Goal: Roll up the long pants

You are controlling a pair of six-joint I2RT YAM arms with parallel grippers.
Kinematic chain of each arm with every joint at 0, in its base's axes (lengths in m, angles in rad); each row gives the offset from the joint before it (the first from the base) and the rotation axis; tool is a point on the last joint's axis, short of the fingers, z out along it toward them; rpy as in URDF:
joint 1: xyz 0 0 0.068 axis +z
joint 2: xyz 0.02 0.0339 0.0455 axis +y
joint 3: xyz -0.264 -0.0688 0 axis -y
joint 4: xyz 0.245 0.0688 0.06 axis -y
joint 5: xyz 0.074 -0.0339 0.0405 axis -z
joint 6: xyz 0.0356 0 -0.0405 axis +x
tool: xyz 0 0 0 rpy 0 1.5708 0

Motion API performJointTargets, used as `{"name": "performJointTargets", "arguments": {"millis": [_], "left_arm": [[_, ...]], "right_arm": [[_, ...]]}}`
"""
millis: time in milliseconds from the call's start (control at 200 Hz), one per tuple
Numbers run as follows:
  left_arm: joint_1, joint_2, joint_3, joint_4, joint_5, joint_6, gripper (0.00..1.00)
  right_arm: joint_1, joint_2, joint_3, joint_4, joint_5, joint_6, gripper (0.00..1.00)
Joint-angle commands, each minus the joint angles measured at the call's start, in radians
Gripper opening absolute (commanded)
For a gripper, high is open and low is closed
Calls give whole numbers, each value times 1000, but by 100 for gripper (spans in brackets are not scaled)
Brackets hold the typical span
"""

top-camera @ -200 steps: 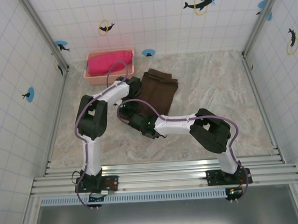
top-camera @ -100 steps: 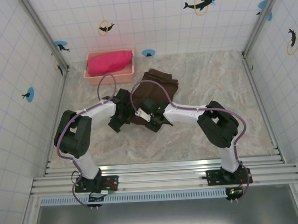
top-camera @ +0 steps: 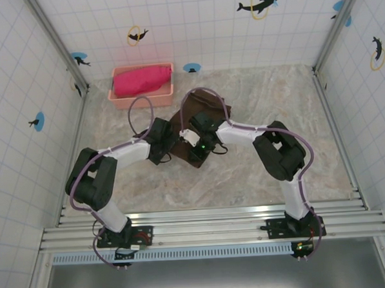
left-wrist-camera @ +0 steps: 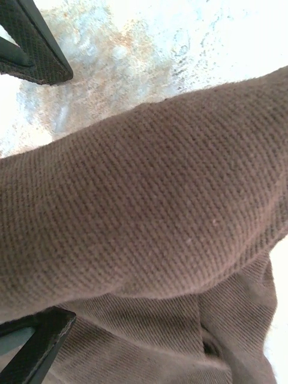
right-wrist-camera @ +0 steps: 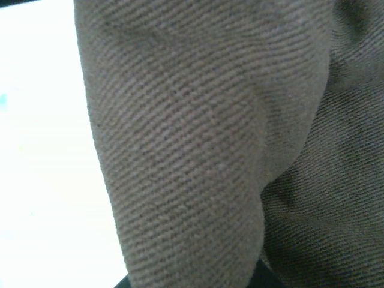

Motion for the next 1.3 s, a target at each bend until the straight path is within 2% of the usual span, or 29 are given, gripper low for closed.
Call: {"name": "performJointTargets", "arguments": {"millis": [0,30,60,75,95,105,125,240,375,400,430,445,465,500,540,711,841,936,1071,1296], "left_arm": [[-30,59,-57,37,46,-49,96],[-29,64,-61,37,39,-56,88],[-29,70,-69,42,33,-65,76],[-29,72,-74,43,29,-71,67],[-30,75,-81,42,24,-82,44],[-29,75,-83,37,20,-91,26],[-29,78,-86,16,15,-111,0],[-29,113,-95,-12,13,-152,0],[-29,132,-39,-160,19,-161,0],[-28,131,-27,-187,16,-157,0],[-27,128,-16,-224,13,-151,0],[-29,129,-10,-239,12,-149,0],[-25,129,-2,-260,14,-145,0],[-23,133,9,-292,26,-141,0],[-21,141,22,-337,39,-144,0],[-14,254,140,-524,132,-122,0],[-8,401,317,-719,189,-58,0],[-7,456,366,-754,235,-63,0],[-6,532,445,-832,284,-75,0],[-4,656,618,-1042,321,-68,0]], "right_arm": [[29,144,-69,-116,-42,-3,0],[27,144,-67,-120,-46,-3,0],[23,144,-67,-124,-53,-3,0],[22,144,-67,-127,-55,-4,0],[21,142,-65,-132,-58,-4,0],[19,142,-63,-135,-58,-5,0],[17,140,-63,-138,-56,-8,0],[8,124,-63,-157,-40,-18,0],[0,102,-61,-182,26,-23,0],[-1,93,-60,-189,41,-25,10],[-1,80,-60,-199,66,-27,31],[-1,71,-61,-201,81,-27,45],[-1,57,-66,-203,97,-28,57],[-1,25,-73,-206,124,-28,71],[0,-17,-83,-210,185,-27,79],[20,-218,-108,-246,454,-3,80],[58,-336,-129,-242,551,25,79],[117,-383,-146,-234,670,41,79],[200,-380,-166,-194,736,76,79],[327,-260,-85,-158,846,96,81]]}}
